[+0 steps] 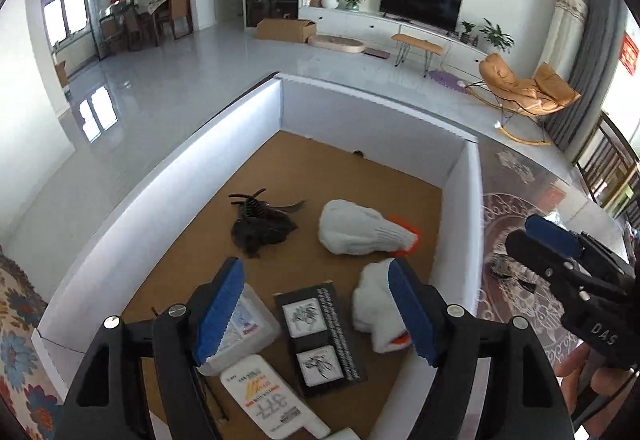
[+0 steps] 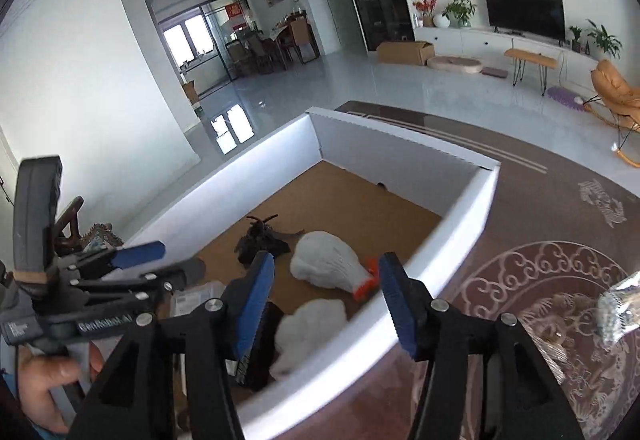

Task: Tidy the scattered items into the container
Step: 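Move both grippers back over the table, then grasp the rhinestone bow clip and clear hair clip with the left gripper, then grasp the bag of cotton swabs with the right gripper and lift it, then carry the clips and swab bag over the container and open both grippers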

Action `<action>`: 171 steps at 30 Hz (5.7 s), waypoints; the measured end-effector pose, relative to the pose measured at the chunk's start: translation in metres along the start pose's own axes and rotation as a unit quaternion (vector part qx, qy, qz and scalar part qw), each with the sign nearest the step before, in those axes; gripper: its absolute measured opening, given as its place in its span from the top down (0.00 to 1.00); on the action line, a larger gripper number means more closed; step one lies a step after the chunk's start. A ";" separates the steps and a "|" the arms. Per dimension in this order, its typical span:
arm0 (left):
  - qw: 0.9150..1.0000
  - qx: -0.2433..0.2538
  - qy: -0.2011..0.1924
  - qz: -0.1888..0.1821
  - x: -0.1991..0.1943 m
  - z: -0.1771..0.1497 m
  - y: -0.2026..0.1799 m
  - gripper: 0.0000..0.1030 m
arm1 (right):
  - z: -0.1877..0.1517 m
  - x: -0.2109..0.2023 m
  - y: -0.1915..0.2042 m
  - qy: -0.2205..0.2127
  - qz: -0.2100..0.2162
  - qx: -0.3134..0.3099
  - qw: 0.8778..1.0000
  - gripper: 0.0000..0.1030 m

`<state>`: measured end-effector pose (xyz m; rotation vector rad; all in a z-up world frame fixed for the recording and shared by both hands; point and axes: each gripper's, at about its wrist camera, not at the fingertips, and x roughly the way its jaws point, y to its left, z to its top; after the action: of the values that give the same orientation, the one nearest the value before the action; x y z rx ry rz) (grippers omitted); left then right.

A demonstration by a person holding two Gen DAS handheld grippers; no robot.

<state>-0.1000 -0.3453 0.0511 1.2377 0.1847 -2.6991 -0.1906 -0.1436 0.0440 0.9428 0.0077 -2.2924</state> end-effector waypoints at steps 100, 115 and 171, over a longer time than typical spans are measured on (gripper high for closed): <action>0.987 0.090 0.055 -0.123 0.064 -0.143 -0.189 0.53 | -0.034 0.046 -0.276 0.162 -0.272 0.026 0.948 0.42; 0.987 0.087 0.051 -0.123 0.050 -0.162 -0.199 0.53 | -0.242 -0.236 -0.210 -0.020 -0.252 0.073 0.965 0.42; 0.988 0.073 0.013 -0.138 -0.017 -0.166 -0.195 0.53 | -0.263 -0.230 -0.120 0.004 -0.168 0.114 0.979 0.56</action>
<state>-0.0061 -0.1232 -0.0355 1.3799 0.1744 -2.9808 0.0276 0.1442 -0.0335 1.1384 -0.1013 -2.6433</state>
